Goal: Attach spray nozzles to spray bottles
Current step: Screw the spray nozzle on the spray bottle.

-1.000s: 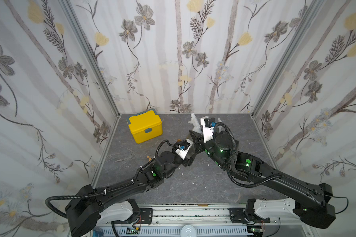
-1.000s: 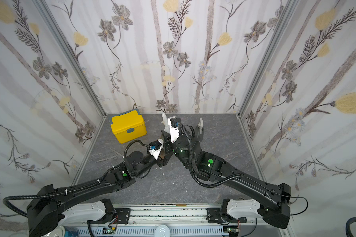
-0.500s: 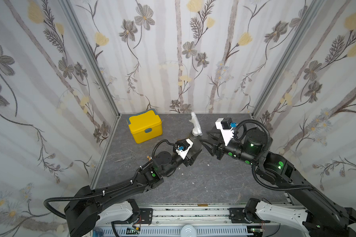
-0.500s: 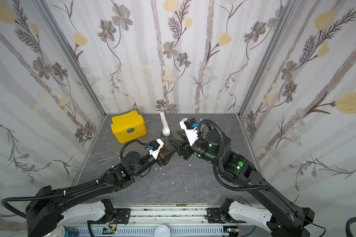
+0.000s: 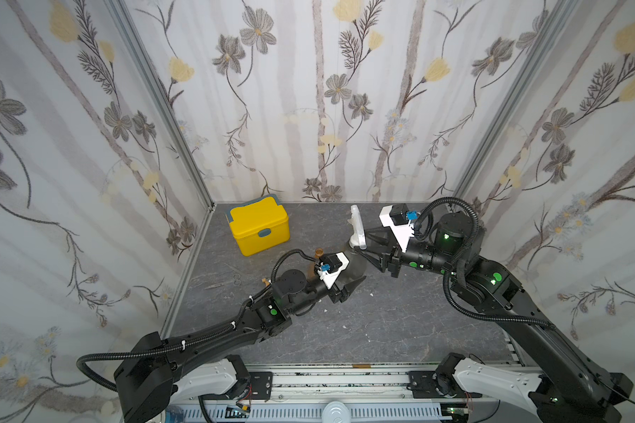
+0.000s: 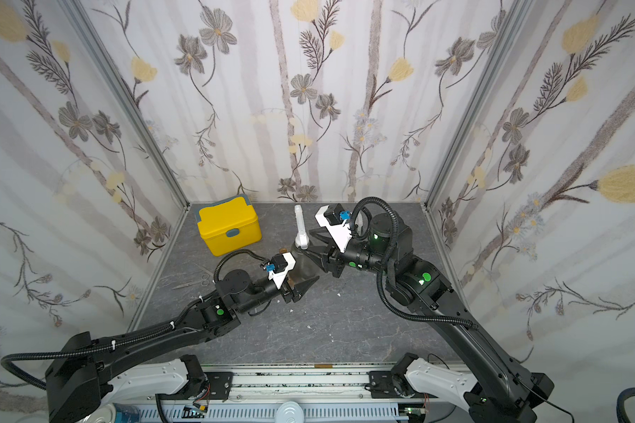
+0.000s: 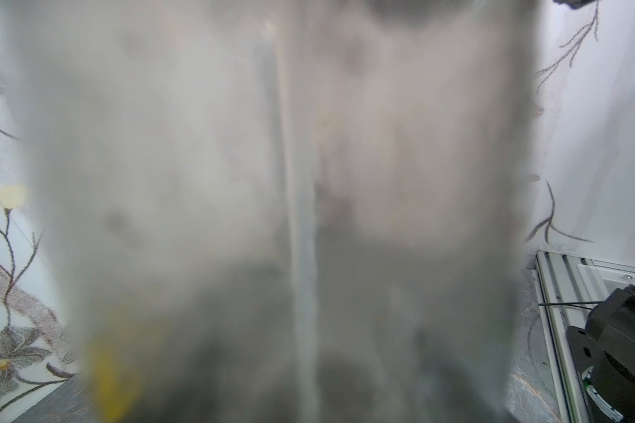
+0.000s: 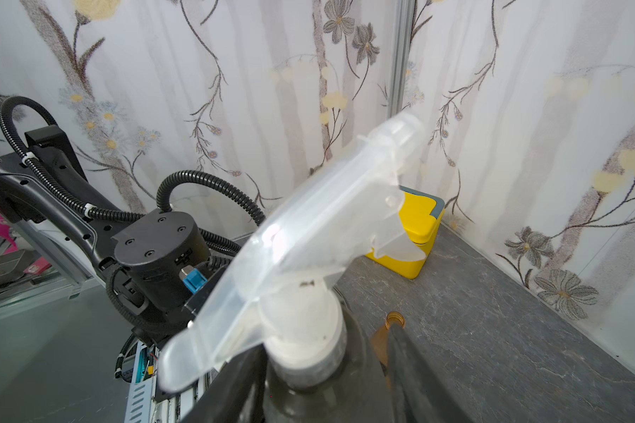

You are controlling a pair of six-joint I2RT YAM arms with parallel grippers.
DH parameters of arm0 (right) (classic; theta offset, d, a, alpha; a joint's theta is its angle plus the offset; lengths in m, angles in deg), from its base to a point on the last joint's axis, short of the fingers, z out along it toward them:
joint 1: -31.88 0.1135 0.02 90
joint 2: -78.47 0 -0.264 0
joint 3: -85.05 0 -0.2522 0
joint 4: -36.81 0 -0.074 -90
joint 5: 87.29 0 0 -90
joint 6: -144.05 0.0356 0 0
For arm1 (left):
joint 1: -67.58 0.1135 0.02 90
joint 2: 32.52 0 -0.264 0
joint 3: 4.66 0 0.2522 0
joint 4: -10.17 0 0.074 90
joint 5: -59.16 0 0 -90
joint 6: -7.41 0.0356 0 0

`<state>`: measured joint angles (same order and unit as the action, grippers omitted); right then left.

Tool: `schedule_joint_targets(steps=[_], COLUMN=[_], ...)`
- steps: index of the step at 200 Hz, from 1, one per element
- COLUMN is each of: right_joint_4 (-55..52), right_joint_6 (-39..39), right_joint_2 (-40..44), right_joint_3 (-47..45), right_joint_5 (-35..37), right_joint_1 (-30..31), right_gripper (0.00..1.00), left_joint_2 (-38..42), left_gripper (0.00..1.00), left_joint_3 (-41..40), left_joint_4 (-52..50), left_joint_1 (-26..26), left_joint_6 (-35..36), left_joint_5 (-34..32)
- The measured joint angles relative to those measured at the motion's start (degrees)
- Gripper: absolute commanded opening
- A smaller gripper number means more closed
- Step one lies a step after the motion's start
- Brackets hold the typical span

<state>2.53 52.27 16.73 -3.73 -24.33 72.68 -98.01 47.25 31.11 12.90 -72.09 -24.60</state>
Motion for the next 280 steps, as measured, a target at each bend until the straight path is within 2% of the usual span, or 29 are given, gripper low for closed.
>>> schedule_joint_targets(steps=[18,56,114,148,171,218,262,271,280], right_joint_4=[0.24,1.36,5.86,11.30,15.19,20.44,22.18,22.38,22.36], right_joint_6=[-0.17,0.09,1.49,4.42,6.97,10.43,13.14,13.31,13.46], right_joint_2=[-1.09,-1.33,-0.15,1.81,2.43,-0.04,-2.99,-3.54,-3.89], right_joint_3=[0.35,0.20,-4.20,-9.55,-12.81,-14.10,-13.03,-12.70,-12.31], right_joint_5=[-1.57,-3.72,-2.73,0.31,7.23,30.53,43.45,44.52,45.31], right_joint_1=[-0.22,-0.31,-0.35,0.26,2.80,12.66,17.64,18.10,18.40], right_gripper=[0.46,0.34,0.16,0.04,0.00,0.00,0.00,0.09,0.27], left_joint_2=[-0.17,-0.55,-0.94,-0.94,-0.94,-0.76,-0.76,-0.76,-0.76], left_gripper=[0.67,0.67,0.67,0.67,0.66,0.66,0.66,0.66,0.66], left_joint_3=[0.26,0.50,0.52,0.52,0.50,0.17,0.13,0.11,0.09], left_joint_4=[-0.24,-0.57,-2.14,-3.89,-5.09,-5.79,-6.14,-6.16,-6.16], left_joint_1=[0.00,0.00,0.04,0.02,0.02,0.11,0.13,0.13,0.13], left_joint_6=[-0.02,-0.42,-1.53,-1.57,-1.55,-1.79,-1.95,-1.97,-1.97], left_joint_5=[0.72,1.42,1.29,0.35,-1.62,-8.07,-11.98,-12.61,-13.07])
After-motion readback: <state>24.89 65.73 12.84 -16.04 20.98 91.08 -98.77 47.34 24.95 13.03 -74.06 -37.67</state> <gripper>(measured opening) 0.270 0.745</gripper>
